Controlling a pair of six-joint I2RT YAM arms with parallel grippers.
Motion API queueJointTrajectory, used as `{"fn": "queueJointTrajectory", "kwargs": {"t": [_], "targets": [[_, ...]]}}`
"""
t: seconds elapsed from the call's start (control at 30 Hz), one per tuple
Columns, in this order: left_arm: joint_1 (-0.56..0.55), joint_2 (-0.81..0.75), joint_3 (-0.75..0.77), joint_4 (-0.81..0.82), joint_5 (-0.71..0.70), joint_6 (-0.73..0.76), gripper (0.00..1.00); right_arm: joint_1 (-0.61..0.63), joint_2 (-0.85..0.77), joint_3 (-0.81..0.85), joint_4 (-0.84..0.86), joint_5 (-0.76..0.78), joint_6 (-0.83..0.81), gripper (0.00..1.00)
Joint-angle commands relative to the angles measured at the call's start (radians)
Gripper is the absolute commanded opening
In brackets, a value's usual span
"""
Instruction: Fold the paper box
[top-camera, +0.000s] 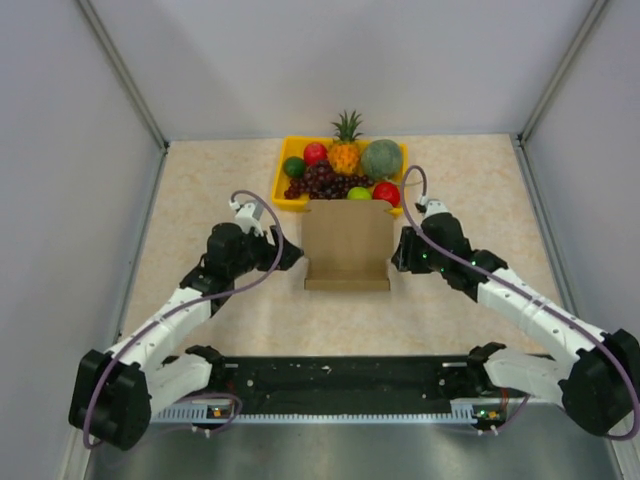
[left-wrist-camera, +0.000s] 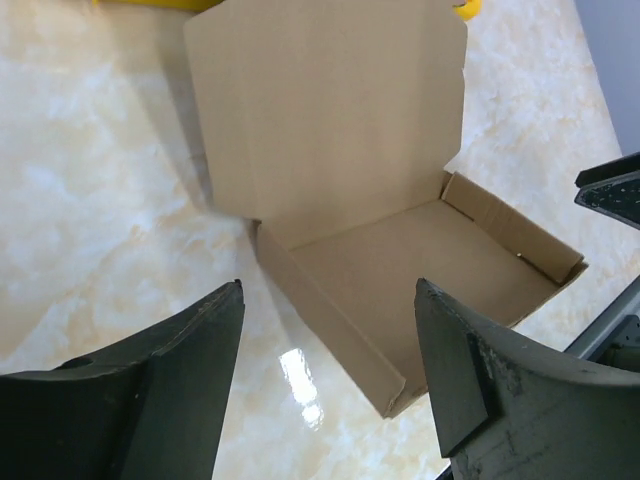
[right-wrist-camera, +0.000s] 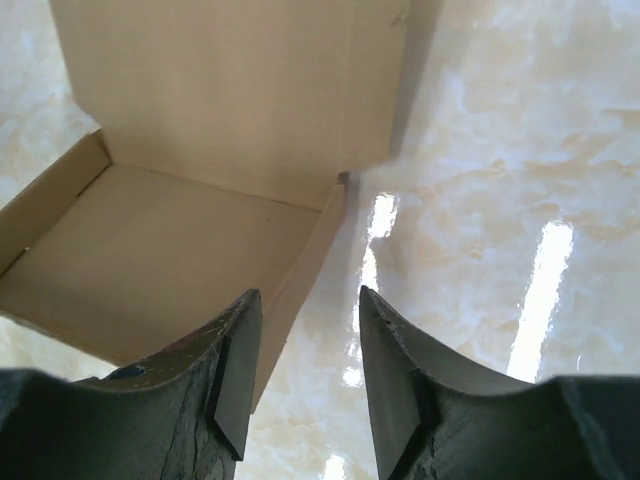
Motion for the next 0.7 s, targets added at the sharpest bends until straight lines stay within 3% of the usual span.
{"fn": "queueJointTrajectory", "kwargs": {"t": [0.0, 0.1, 0.13, 0.2, 0.23, 0.33, 0.43, 0.47, 0.67], "targets": [[0.029, 0.079, 0.09, -0.044, 0.082, 0.037, 0.73, -0.035, 0.02, 0.077, -0.108, -0.129, -0.071, 0.45], [0.058, 0.088, 0.159, -0.046, 0.068, 0.023, 0.74, -0.115, 0.013, 0.117, -0.128, -0.178, 0.022, 0.5], [0.058, 0.093, 0.173, -0.046, 0.042, 0.005, 0.75, -0.162, 0.011, 0.122, -0.123, -0.217, 0.028, 0.66], [0.068, 0.123, 0.235, -0.046, 0.057, 0.012, 0.79, -0.224, 0.049, 0.139, -0.055, -0.325, -0.059, 0.75], [0.087, 0.189, 0.271, -0.084, 0.15, 0.058, 0.79, -0.297, 0.082, 0.156, -0.028, -0.46, -0.1, 0.78], [0.147, 0.333, 0.423, -0.157, 0.36, 0.115, 0.8, -0.389, 0.273, 0.255, 0.0, -0.692, -0.231, 0.78], [0.202, 0.482, 0.508, -0.136, 0.411, 0.106, 0.79, -0.448, 0.449, 0.341, 0.059, -0.818, -0.311, 0.78], [0.221, 0.516, 0.533, -0.13, 0.496, 0.094, 0.78, -0.454, 0.491, 0.399, 0.05, -0.84, -0.344, 0.77], [0.269, 0.719, 0.587, 0.028, 0.614, 0.092, 0.8, -0.454, 0.73, 0.513, 0.176, -0.943, -0.302, 0.75]]}}
